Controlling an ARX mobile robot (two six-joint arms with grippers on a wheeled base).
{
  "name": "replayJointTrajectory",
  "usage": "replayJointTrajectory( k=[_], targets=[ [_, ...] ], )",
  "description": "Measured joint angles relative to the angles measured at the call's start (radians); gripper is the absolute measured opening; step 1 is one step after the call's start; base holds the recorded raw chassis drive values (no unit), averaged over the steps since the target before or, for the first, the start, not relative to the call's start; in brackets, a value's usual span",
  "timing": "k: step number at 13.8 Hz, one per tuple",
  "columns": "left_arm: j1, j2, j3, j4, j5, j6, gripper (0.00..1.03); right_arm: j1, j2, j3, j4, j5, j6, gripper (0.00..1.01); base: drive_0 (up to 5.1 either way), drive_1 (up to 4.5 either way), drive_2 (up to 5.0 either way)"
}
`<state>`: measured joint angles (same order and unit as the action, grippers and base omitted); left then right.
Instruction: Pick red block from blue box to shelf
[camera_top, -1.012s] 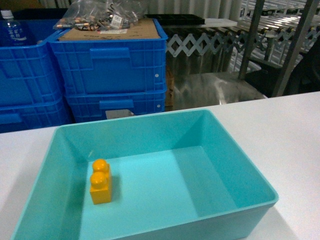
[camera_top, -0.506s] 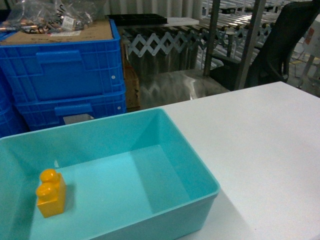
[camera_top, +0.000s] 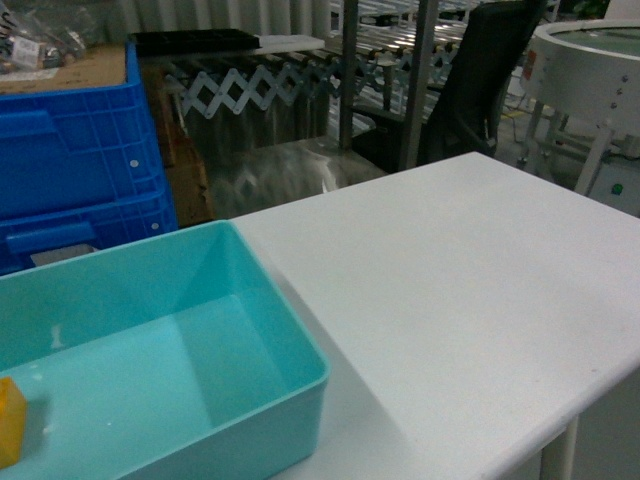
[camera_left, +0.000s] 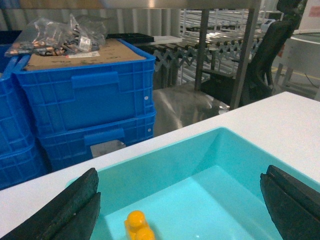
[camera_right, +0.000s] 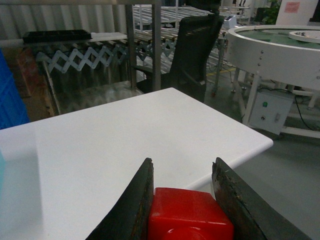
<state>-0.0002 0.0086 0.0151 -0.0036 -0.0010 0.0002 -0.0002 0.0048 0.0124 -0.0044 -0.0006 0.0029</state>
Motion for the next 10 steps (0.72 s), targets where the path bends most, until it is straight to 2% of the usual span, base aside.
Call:
replayJointTrajectory(
  k=[10],
  targets=[
    [0.0, 0.0, 0.0, 0.0, 0.0, 0.0, 0.98, 0.0, 0.0, 0.0, 0.0, 0.0, 0.0, 0.29, -1.6, -1.59, -1.6]
  ],
)
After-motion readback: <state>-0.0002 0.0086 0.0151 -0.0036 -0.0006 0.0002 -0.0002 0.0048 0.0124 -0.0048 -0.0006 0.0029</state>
